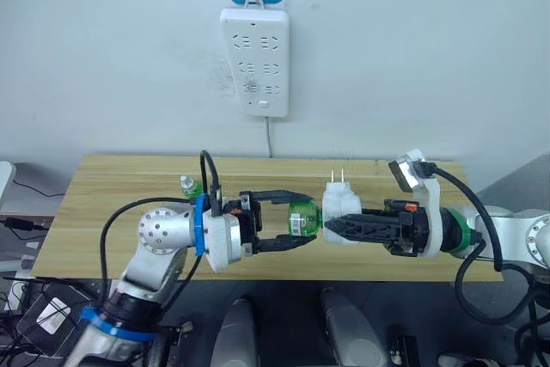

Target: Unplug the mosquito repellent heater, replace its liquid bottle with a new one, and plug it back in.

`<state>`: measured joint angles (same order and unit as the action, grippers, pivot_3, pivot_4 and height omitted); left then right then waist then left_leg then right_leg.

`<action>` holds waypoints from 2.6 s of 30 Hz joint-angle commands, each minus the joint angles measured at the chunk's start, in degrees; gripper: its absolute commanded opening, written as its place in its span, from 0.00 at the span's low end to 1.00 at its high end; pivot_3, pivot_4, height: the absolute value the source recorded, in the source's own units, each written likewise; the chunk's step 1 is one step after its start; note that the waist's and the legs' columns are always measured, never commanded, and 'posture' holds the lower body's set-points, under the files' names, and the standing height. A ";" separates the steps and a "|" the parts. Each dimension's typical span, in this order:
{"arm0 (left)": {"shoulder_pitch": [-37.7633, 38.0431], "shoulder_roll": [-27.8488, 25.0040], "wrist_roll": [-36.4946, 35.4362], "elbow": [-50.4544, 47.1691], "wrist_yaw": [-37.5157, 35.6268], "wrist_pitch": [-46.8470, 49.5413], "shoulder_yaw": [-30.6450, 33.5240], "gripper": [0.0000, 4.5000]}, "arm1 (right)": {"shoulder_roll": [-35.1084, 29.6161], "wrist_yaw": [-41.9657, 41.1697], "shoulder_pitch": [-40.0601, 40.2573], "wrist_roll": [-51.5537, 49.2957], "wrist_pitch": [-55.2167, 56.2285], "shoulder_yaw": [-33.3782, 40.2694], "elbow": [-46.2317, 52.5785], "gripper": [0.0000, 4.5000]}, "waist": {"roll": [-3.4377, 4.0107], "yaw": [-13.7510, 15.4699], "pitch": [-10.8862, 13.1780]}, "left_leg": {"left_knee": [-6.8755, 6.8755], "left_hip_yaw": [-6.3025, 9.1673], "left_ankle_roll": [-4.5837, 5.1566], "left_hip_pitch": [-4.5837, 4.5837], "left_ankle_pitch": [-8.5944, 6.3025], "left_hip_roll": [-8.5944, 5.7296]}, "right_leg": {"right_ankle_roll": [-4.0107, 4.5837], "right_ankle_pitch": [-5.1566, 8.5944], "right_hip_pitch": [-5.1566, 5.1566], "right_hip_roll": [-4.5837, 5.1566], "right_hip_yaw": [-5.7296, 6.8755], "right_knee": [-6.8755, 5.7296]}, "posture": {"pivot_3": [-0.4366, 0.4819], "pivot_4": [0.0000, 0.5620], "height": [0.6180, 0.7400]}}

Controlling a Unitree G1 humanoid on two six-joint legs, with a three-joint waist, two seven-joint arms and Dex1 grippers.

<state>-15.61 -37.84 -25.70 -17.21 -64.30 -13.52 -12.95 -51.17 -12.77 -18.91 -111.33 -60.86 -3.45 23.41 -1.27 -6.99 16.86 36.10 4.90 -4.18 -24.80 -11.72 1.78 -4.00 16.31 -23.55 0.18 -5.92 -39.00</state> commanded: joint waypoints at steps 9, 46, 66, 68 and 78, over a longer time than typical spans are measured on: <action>-19.23 -14.43 -50.91 7.96 9.06 77.96 4.27 0.51 | -0.71 -2.53 -0.63 -0.54 0.41 2.43 1.42 0.68 | 0.00 -0.96 0.01 | -0.01 0.14 0.00 -0.02 0.00 -0.02 | -0.13 0.08 0.01 -0.03 0.17 0.00 | 0.24 0.50 1.00; 0.75 -0.21 -1.28 -0.71 10.31 40.84 2.05 0.51 | 5.84 -33.81 -22.09 103.11 28.37 -31.53 -45.04 0.67 | 0.02 -1.58 0.06 | -0.05 -0.59 -0.01 -0.07 0.00 -0.02 | 0.11 -0.14 -0.45 0.00 -0.57 -0.04 | 0.21 0.52 1.00; 0.39 1.87 3.56 1.17 8.75 38.23 2.00 0.51 | 2.81 -49.35 -22.80 109.23 23.14 -17.55 -36.94 1.00 | 0.03 -2.59 0.06 | 0.00 -0.50 -0.01 -0.02 0.00 -0.07 | 0.01 -0.22 -0.33 0.05 -0.53 -0.13 | 0.19 0.48 1.00; 0.59 2.32 3.34 1.40 8.59 37.12 2.34 0.51 | -1.17 -52.24 -19.60 105.43 18.18 -13.65 -27.82 1.00 | 0.04 -2.42 0.05 | 0.00 -0.46 -0.01 -0.02 0.00 -0.08 | 0.01 -0.22 -0.30 0.07 -0.48 -0.12 | 0.19 0.48 1.00; 3.29 14.72 3.92 -0.87 16.58 25.55 5.64 0.51 | 11.25 -43.17 -2.08 79.23 0.42 18.94 2.93 1.00 | -0.01 -2.56 0.00 | 0.15 -0.23 -0.01 0.12 -0.01 -0.08 | 0.02 -0.23 0.09 0.08 -0.21 -0.07 | 0.16 0.47 1.00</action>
<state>-12.80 -24.04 -22.34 -15.50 -49.54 15.28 -8.47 -42.62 -59.61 -22.62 -27.14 -59.11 9.69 21.42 -1.27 -9.54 16.86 36.25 4.73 -4.19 -24.69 -11.73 1.70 -3.98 16.08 -23.41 0.25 -6.09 -39.07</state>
